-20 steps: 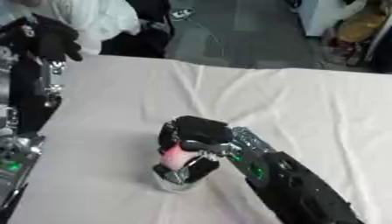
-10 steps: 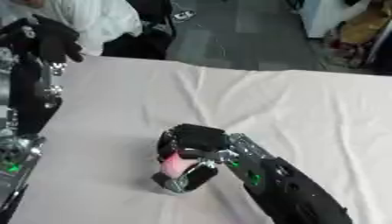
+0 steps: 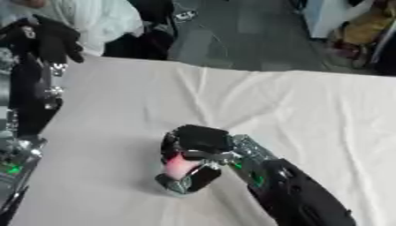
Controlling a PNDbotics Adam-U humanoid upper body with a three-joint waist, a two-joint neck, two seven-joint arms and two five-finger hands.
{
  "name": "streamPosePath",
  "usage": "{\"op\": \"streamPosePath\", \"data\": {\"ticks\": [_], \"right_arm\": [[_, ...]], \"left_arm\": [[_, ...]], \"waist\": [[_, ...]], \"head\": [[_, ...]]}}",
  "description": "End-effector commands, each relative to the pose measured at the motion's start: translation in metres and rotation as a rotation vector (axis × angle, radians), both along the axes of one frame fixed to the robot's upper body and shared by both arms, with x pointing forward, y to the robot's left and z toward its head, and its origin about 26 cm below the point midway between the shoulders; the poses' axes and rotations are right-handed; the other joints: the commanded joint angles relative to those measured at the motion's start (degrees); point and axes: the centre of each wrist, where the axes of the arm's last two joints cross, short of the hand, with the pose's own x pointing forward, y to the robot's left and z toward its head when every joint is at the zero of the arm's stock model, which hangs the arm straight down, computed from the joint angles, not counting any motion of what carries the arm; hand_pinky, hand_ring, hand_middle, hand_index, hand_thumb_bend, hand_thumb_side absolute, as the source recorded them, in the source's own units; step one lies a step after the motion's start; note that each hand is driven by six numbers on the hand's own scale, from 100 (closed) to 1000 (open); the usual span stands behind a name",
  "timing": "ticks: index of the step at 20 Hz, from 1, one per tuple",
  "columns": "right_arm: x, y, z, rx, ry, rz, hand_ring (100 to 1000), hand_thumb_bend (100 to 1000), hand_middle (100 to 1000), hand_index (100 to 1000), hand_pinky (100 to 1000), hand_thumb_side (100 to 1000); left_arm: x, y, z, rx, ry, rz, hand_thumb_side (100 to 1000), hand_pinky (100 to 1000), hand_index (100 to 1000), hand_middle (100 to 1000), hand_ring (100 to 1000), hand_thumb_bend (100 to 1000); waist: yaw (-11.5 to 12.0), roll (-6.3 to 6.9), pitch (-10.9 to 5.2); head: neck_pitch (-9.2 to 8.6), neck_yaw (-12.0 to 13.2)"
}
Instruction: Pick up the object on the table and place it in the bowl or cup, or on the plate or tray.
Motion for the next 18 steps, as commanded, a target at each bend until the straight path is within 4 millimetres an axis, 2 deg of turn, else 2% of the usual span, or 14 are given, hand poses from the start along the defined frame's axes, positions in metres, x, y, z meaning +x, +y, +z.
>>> {"op": "streamPosePath", "data": {"ticks": [1,2,4,5,6,7,8,9,10,11,12,14,15,18], "right_arm": [[0.0004,0.0028,0.0087,0.042,-0.036,-0.005,100,100,100,330,100,399],[0.0003,0.0030,0.0086,0.050,-0.042,-0.006,100,100,144,380,100,362],[0.0002,0.0032,0.0078,0.058,-0.053,-0.005,100,100,204,423,100,354],[0.0004,0.0031,0.0070,0.061,-0.056,-0.004,100,100,204,423,100,354],[0.0006,0.0027,0.0058,0.060,-0.058,-0.005,156,100,306,489,100,338],[0.0009,0.0023,0.0045,0.059,-0.059,-0.005,163,100,312,492,100,340],[0.0011,0.0020,0.0037,0.056,-0.061,-0.004,230,100,364,527,100,349],[0.0013,0.0019,0.0031,0.055,-0.063,-0.003,200,100,343,510,100,343],[0.0014,0.0019,0.0026,0.054,-0.065,0.000,302,100,409,560,100,378],[0.0016,0.0018,0.0022,0.054,-0.066,0.003,302,100,409,560,100,378],[0.0018,0.0018,0.0019,0.054,-0.067,0.005,347,100,432,573,100,407],[0.0022,0.0014,0.0012,0.054,-0.069,0.009,380,100,450,585,100,430],[0.0023,0.0013,0.0008,0.055,-0.069,0.011,371,100,445,582,100,422],[0.0027,0.0010,-0.0001,0.058,-0.069,0.017,438,100,486,605,100,484]], "left_arm": [[-0.0018,-0.0006,0.0081,0.010,-0.030,-0.011,660,535,623,559,388,100],[-0.0018,-0.0006,0.0081,0.010,-0.030,-0.011,660,535,623,559,388,100],[-0.0018,-0.0006,0.0081,0.010,-0.030,-0.011,660,535,623,559,388,100],[-0.0018,-0.0006,0.0082,0.010,-0.030,-0.012,660,535,623,559,388,100],[-0.0018,-0.0006,0.0081,0.010,-0.030,-0.011,660,535,623,559,388,100],[-0.0018,-0.0006,0.0081,0.010,-0.030,-0.011,660,535,623,559,388,100],[-0.0018,-0.0006,0.0081,0.010,-0.030,-0.011,660,535,623,559,388,100],[-0.0018,-0.0006,0.0081,0.010,-0.030,-0.011,660,535,623,559,388,100],[-0.0017,-0.0006,0.0082,0.010,-0.031,-0.011,661,535,623,559,388,100],[-0.0017,-0.0006,0.0082,0.010,-0.031,-0.011,661,535,623,559,388,100],[-0.0017,-0.0006,0.0083,0.010,-0.031,-0.011,661,535,623,559,388,100],[-0.0017,-0.0006,0.0083,0.010,-0.031,-0.011,661,535,623,559,388,100],[-0.0017,-0.0006,0.0083,0.010,-0.031,-0.011,661,535,623,559,388,100],[-0.0017,-0.0007,0.0083,0.010,-0.031,-0.012,661,535,623,559,388,100]], "waist": [[0.0,0.31,-0.60],[-0.1,0.32,-0.59],[-0.1,0.33,-0.59],[-0.1,0.33,-0.58],[-0.1,0.33,-0.58],[-0.1,0.33,-0.56],[-0.1,0.33,-0.55],[-0.1,0.33,-0.55],[-0.1,0.33,-0.54],[-0.1,0.33,-0.53],[-0.1,0.33,-0.53],[-0.1,0.33,-0.52],[-0.1,0.33,-0.52],[-0.1,0.34,-0.53]], "head": [[-0.52,0.1],[-0.51,0.1],[-0.49,0.1],[-0.50,0.1],[-0.51,0.1],[-0.51,0.1],[-0.49,0.1],[-0.48,0.1],[-0.47,0.1],[-0.46,0.1],[-0.45,0.1],[-0.43,0.2],[-0.42,0.2],[-0.41,0.2]]}}
